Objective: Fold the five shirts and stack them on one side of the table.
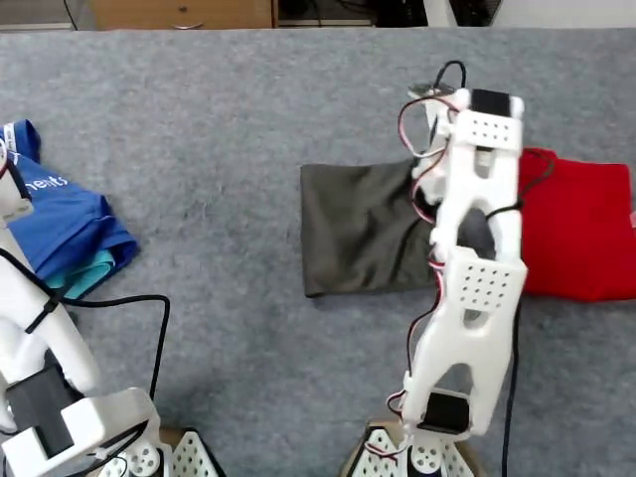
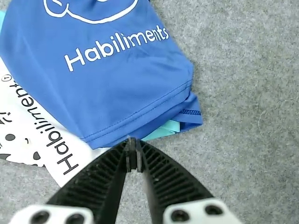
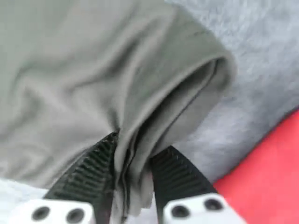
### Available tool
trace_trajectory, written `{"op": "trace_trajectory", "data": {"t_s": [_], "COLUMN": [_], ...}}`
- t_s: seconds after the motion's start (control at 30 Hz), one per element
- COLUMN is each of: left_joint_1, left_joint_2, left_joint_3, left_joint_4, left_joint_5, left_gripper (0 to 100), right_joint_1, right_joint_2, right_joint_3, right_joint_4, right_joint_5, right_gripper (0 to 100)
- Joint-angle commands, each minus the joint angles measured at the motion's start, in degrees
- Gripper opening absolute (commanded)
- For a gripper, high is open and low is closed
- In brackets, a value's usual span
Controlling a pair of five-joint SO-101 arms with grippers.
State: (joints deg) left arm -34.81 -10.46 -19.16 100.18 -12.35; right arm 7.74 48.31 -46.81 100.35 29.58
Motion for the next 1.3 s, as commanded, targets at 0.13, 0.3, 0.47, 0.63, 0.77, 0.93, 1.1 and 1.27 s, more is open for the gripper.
{"op": "trace_trajectory", "data": {"t_s": [0.13,0.3,0.47,0.63,0.77,0.93,1.1,1.27], "left_joint_1": [-0.7,-0.7,-0.8,-2.3,-3.3,-3.4,-3.3,-3.3], "left_joint_2": [-2.4,-2.4,-2.4,-2.4,-2.4,-2.4,-2.4,-2.4], "left_joint_3": [-0.1,0.6,3.6,3.3,3.9,3.9,3.9,3.9], "left_joint_4": [0.6,0.6,0.6,0.6,0.6,0.6,0.6,0.6], "left_joint_5": [-0.2,-0.3,-0.2,-0.4,-0.4,-0.4,-0.4,-0.4], "left_gripper": [2,2,2,2,2,2,2,2], "right_joint_1": [1.5,-0.7,-4.1,-6.4,-6.5,-6.2,-6.6,-6.6], "right_joint_2": [-4.1,-2.2,-1.1,-0.4,-0.4,-0.7,-0.7,-0.5], "right_joint_3": [-3.6,-4.2,-4.1,-4.2,-4.0,-5.8,-13.1,-22.4], "right_joint_4": [-12.5,-19.6,-23.7,-27.6,-28.4,-28.3,-22.1,-12.7], "right_joint_5": [27.0,36.6,38.2,38.2,37.3,23.8,2.9,-10.8], "right_gripper": [0.2,0.2,0.2,0.5,6.5,14.7,20.8,23.2]}}
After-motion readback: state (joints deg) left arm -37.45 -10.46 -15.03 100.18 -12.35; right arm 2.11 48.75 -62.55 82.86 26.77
